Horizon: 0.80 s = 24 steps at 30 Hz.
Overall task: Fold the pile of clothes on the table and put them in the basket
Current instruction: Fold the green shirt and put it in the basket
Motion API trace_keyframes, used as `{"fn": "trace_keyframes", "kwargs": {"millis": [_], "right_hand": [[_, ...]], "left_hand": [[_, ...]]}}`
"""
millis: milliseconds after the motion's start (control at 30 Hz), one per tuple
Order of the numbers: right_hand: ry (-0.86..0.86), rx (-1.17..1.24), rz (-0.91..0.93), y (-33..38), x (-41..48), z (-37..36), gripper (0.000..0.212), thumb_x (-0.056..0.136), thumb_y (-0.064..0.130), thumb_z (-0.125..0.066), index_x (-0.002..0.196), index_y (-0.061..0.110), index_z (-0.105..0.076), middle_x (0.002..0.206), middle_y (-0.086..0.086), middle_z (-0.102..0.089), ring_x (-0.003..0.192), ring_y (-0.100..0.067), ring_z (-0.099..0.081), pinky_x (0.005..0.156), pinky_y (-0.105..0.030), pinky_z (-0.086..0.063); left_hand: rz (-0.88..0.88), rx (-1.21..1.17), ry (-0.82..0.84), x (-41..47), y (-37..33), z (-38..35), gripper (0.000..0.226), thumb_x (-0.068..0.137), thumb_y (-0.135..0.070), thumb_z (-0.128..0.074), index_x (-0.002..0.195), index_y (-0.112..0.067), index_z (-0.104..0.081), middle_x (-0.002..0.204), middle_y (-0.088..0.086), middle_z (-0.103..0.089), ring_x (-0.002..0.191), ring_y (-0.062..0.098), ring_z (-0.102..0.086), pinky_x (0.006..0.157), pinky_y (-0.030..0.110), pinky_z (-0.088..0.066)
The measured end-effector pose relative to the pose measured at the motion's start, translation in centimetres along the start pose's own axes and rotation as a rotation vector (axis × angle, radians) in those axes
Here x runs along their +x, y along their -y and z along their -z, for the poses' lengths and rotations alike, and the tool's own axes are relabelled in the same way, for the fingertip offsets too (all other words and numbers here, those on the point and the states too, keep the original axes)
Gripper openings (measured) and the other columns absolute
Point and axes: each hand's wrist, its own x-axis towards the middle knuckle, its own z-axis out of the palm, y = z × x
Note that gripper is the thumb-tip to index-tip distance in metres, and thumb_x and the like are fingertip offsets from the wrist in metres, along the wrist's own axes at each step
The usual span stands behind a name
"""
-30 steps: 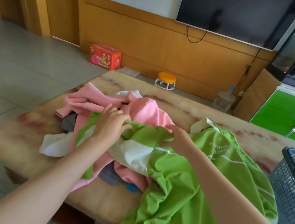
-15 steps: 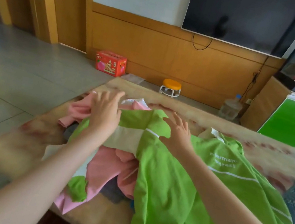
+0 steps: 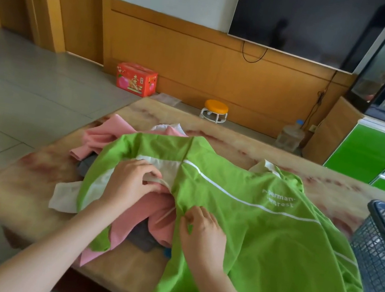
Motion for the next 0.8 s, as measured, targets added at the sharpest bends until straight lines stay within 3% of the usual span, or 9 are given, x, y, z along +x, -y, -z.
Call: {"fn": "trace_keyframes", "kwargs": {"millis": [133,267,333,367,433,533,600,667,800], "right_hand": [[0.010,0.279,-0.130,1.0,0.2,1.6,0.010,0.094,0.033,-0.051,0.092,0.025,-0.054,0.090,0.012,-0.063,0.083,-0.010,-0.059,0.067,-0.030,-0.043],[0.004,0.356,-0.206,0.9,0.6,3.6,0.007,0.095,0.028,-0.052,0.091,0.023,-0.055,0.079,0.010,-0.063,0.080,-0.019,-0.060,0.070,-0.034,-0.043],[0.027,0.334,-0.191,0.7,0.5,4.4,0.007,0.094,0.027,-0.052,0.092,0.024,-0.058,0.081,0.008,-0.066,0.081,-0.019,-0.061,0.070,-0.033,-0.043],[0.074,0.340,-0.162,0.6,0.4,4.5,0.008,0.094,0.027,-0.052,0.093,0.025,-0.060,0.082,0.007,-0.067,0.081,-0.018,-0.062,0.071,-0.033,-0.045],[0.311,0.322,-0.055,0.9,-0.1,4.1,0.011,0.093,0.027,-0.052,0.095,0.025,-0.063,0.083,0.007,-0.068,0.082,-0.018,-0.063,0.074,-0.032,-0.048],[0.583,0.138,0.124,1.2,-1.5,2.5,0.023,0.094,0.031,-0.050,0.113,0.029,-0.062,0.116,0.010,-0.062,0.102,-0.016,-0.061,0.087,-0.030,-0.047],[0.565,0.163,0.087,0.6,-1.7,2.5,0.026,0.094,0.032,-0.050,0.117,0.030,-0.062,0.121,0.012,-0.061,0.105,-0.013,-0.061,0.088,-0.027,-0.046],[0.482,0.256,-0.012,-0.4,-0.6,3.2,0.021,0.092,0.032,-0.054,0.108,0.030,-0.067,0.109,0.012,-0.068,0.092,-0.010,-0.065,0.083,-0.026,-0.050],[0.198,0.422,-0.191,-3.4,4.2,4.9,0.013,0.089,0.026,-0.061,0.094,0.023,-0.072,0.084,0.002,-0.072,0.072,-0.017,-0.065,0.069,-0.036,-0.054]], "left_hand": [[0.017,-0.023,0.018,-0.1,0.0,-0.6,0.023,0.060,-0.020,-0.085,0.080,-0.025,-0.073,0.087,-0.007,-0.067,0.085,0.018,-0.062,0.077,0.031,-0.045],[-0.027,-0.004,-0.116,0.0,-0.5,-0.2,0.020,0.063,-0.008,-0.082,0.074,-0.020,-0.069,0.075,-0.006,-0.067,0.072,0.019,-0.063,0.066,0.029,-0.043],[-0.099,0.063,-0.235,0.8,-0.6,1.3,0.008,0.072,-0.013,-0.075,0.075,-0.019,-0.070,0.071,-0.006,-0.067,0.068,0.019,-0.062,0.067,0.031,-0.042],[-0.167,0.134,-0.264,1.2,-0.4,2.1,0.003,0.076,-0.018,-0.068,0.076,-0.019,-0.070,0.071,-0.006,-0.067,0.069,0.021,-0.062,0.071,0.033,-0.041],[-0.246,0.294,-0.256,1.5,0.7,3.1,0.018,0.076,-0.019,-0.055,0.078,-0.020,-0.072,0.072,-0.004,-0.068,0.072,0.022,-0.063,0.082,0.035,-0.039],[-0.236,0.385,-0.129,0.1,3.0,3.0,0.038,0.056,0.002,-0.054,0.079,-0.020,-0.076,0.078,0.000,-0.073,0.082,0.025,-0.069,0.090,0.036,-0.032],[-0.136,0.318,-0.065,-1.1,3.9,2.4,0.052,0.051,0.014,-0.048,0.084,-0.015,-0.076,0.084,0.004,-0.074,0.088,0.030,-0.068,0.088,0.034,-0.038],[0.019,0.209,-0.064,-1.5,3.1,2.2,0.056,0.059,0.021,-0.050,0.095,-0.014,-0.075,0.097,0.003,-0.072,0.094,0.029,-0.065,0.083,0.035,-0.047],[0.024,0.022,-0.151,-0.1,-1.5,1.4,0.037,0.082,0.009,-0.053,0.106,-0.014,-0.070,0.106,0.003,-0.066,0.099,0.026,-0.058,0.086,0.039,-0.047]]}}
